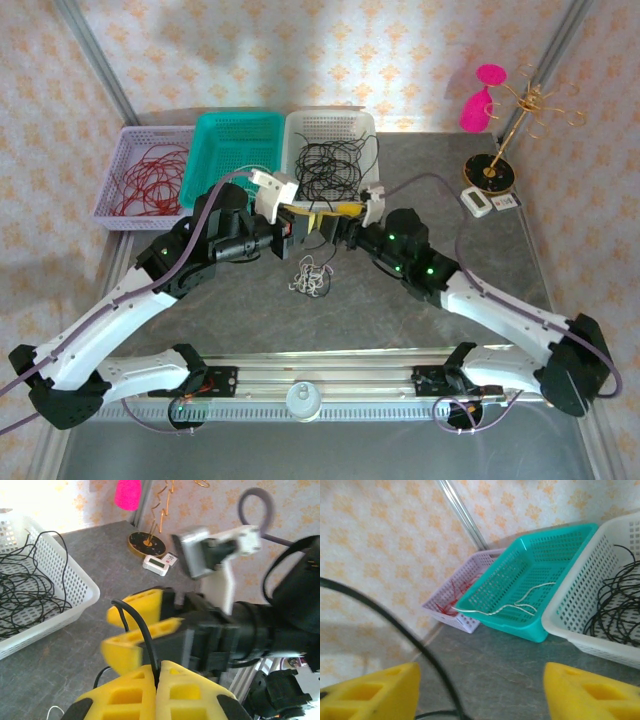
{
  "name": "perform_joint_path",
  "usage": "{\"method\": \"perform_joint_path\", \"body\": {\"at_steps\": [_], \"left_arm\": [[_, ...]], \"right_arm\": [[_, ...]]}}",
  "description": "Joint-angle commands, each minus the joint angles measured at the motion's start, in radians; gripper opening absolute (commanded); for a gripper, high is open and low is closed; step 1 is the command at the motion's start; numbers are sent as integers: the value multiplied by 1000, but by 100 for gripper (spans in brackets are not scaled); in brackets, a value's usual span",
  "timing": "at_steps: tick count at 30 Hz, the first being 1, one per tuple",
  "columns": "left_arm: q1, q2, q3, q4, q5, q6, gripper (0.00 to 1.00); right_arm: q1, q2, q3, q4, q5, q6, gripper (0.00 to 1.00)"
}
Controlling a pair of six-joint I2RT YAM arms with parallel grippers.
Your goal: Untangle the cables
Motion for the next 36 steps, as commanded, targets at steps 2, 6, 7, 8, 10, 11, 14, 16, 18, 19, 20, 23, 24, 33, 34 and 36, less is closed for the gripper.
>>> {"method": "perform_joint_path", "body": {"at_steps": [2, 6, 7, 8, 10, 11, 14, 16, 18, 19, 20, 23, 24, 33, 34, 36], "left_arm": [[-4, -26, -20, -4, 51, 7, 0], [-5, -40, -32, -44, 47, -1, 0], [-4, -46, -35, -59, 50, -3, 0], [-4, -50, -38, -70, 52, -4, 0], [-5, -61, -44, -93, 58, -9, 0], [-5, -63, -47, -103, 63, -11, 0], [-5, -61, -53, -143, 76, -11, 0], [-5, -53, -53, -175, 90, -5, 0], [-4, -45, -53, -207, 97, 2, 0], [-4, -42, -51, -223, 98, 8, 0], [-5, -39, -47, -241, 95, 12, 0], [-4, -28, -36, -288, 101, 20, 0], [-5, -24, -34, -298, 113, 19, 0], [-6, 1, -55, -330, 220, 24, 0], [-5, 0, -53, -336, 224, 24, 0], [-5, 0, -49, -358, 222, 27, 0]], "right_arm": [[-13, 59, 53, -1, 50, -43, 49], [-13, 81, 85, -54, 202, -162, 31], [-13, 81, 92, -73, 234, -219, 29], [-14, 82, 95, -86, 267, -261, 27], [-13, 82, 100, -108, 342, -347, 23], [-13, 81, 97, -108, 374, -399, 21], [-13, 71, 85, -81, 445, -549, 17], [-13, 64, 79, -45, 482, -644, 15], [-13, 58, 86, -10, 518, -739, 13], [-13, 56, 91, 0, 525, -785, 11], [-13, 55, 97, 20, 539, -839, 9], [-12, 52, 87, 113, 594, -1007, 7], [-13, 49, 75, 153, 604, -1070, 7], [-53, 66, 33, 406, 641, -1453, 17], [-65, 67, 32, 414, 641, -1470, 19], [-93, 59, 33, 411, 633, -1481, 19]]}}
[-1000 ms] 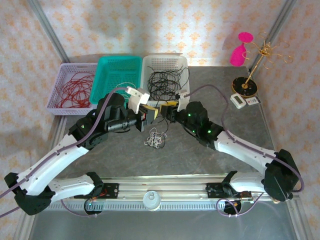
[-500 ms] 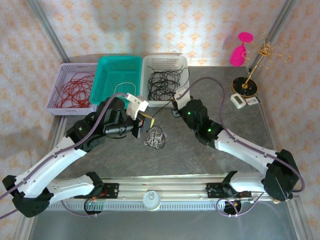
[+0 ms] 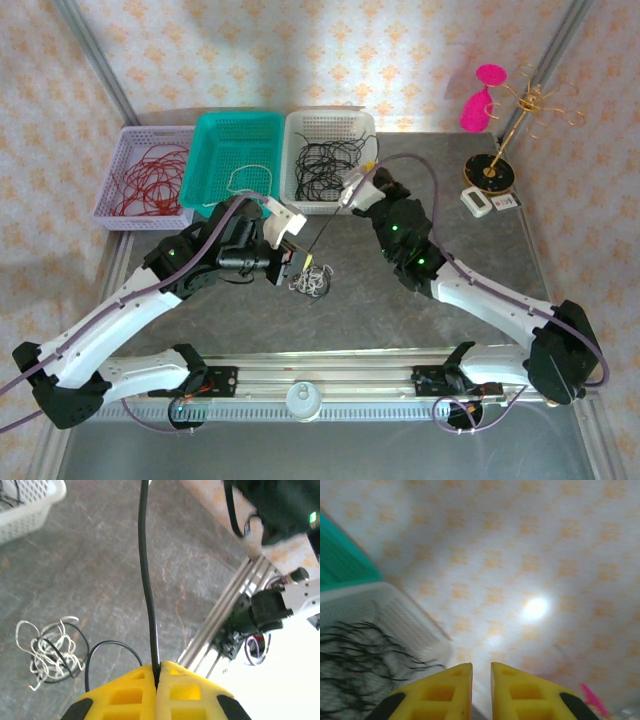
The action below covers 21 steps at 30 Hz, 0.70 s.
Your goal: Untangle the cables
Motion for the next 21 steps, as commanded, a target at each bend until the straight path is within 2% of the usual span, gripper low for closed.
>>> {"method": "perform_joint_path", "body": {"at_steps": [1, 4, 9, 11, 14, 17, 21], "left_arm": [[-3, -4, -3, -102, 49, 27, 0], [-3, -7, 2, -140, 43, 25, 0], [-2, -22, 44, -152, 24, 2, 0], [-3, -26, 56, -128, 30, -14, 0], [-2, -29, 89, -103, 1, -38, 0], [2, -22, 136, -85, -41, -65, 0], [16, 10, 206, -50, -102, -120, 0]], "right_arm": [[-48, -20, -4, 96, 53, -106, 18], [-80, -40, -1, 58, 27, -73, 4], [-113, -81, -19, 24, 25, -23, 4], [-127, -93, -27, 14, 24, 27, 13], [-169, -110, -13, -73, 1, 194, 44], [-203, -142, -13, -187, -33, 371, 51], [-206, -228, -55, -266, -74, 622, 54]]}}
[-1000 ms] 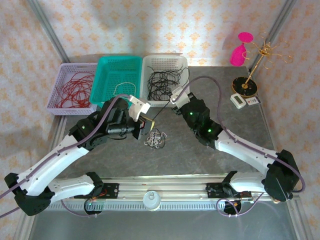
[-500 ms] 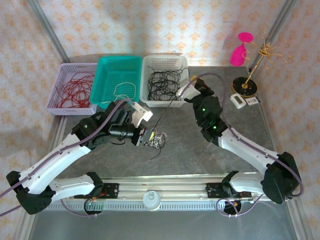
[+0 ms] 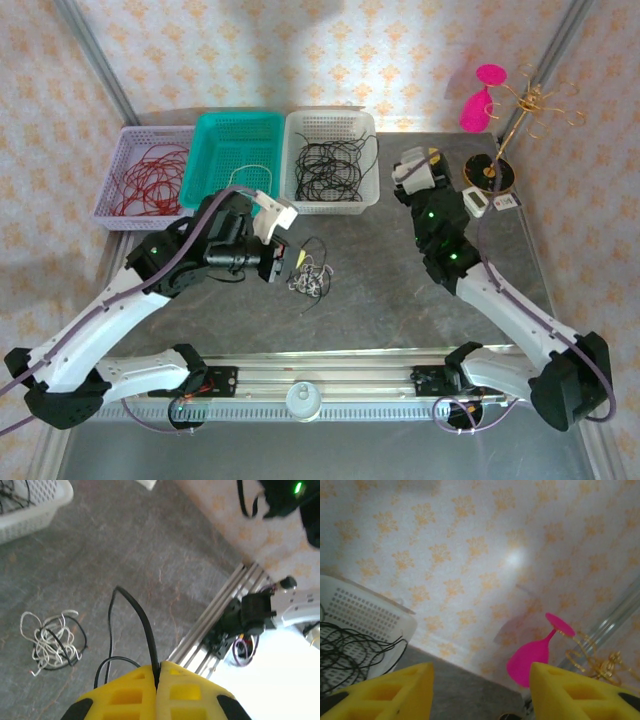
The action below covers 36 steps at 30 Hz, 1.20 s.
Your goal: Untangle the cables
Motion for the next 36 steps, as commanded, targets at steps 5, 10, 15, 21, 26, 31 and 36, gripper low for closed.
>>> {"method": "perform_joint_path", "body": {"at_steps": [5, 10, 15, 21, 26, 31, 36], "left_arm": [[29, 83, 153, 99, -148, -86, 0], [56, 163, 201, 174, -203, -87, 0], [92, 236, 236, 267, -310, -52, 0], [179, 348, 270, 465, -266, -54, 0], [273, 517, 318, 621, -255, -54, 0], [338, 731, 415, 762, -233, -63, 0], [345, 966, 550, 802, -219, -82, 0]], "right_arm": [[-1, -220, -93, -185, -250, 623, 54], [-1, -341, -190, -207, -467, 906, 54], [-1, -469, -321, -241, -544, 1085, 54], [1, -552, -417, -316, -579, 1181, 51], [1, -540, -400, -394, -565, 1170, 49], [1, -516, -364, -462, -578, 1164, 48], [1, -501, -365, -537, -587, 1185, 47]]}}
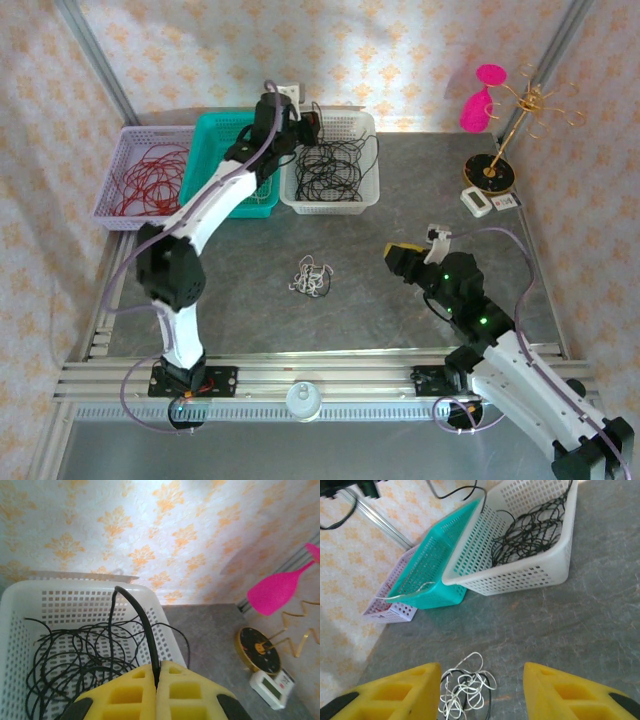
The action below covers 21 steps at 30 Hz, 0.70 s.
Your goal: Untangle the cables
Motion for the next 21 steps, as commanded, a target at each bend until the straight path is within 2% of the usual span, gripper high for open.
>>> {"method": "perform_joint_path", "body": {"at_steps": [1, 7, 9, 11, 13, 15, 21], "left_arm": [[-6, 112, 89, 77, 7, -24, 0], [-5, 265, 66, 129, 8, -114, 0], [-6, 285, 48, 128, 8, -123, 9], [-6, 291, 34, 111, -12, -122, 21], [-6, 274, 5, 106, -16, -118, 29], [-7, 237, -29, 92, -19, -116, 43], [-30, -2, -180, 38, -92, -50, 67]], "right_arm": [[1, 1, 18, -71, -19, 22, 47], [1, 4, -11, -54, -55, 14, 47], [2, 17, -8, -44, -57, 7, 47], [3, 43, 5, -45, -61, -14, 47], [3, 74, 18, -49, -65, -28, 47], [7, 98, 19, -35, -73, -37, 47], [47, 159, -1, 61, -59, -41, 48]]}}
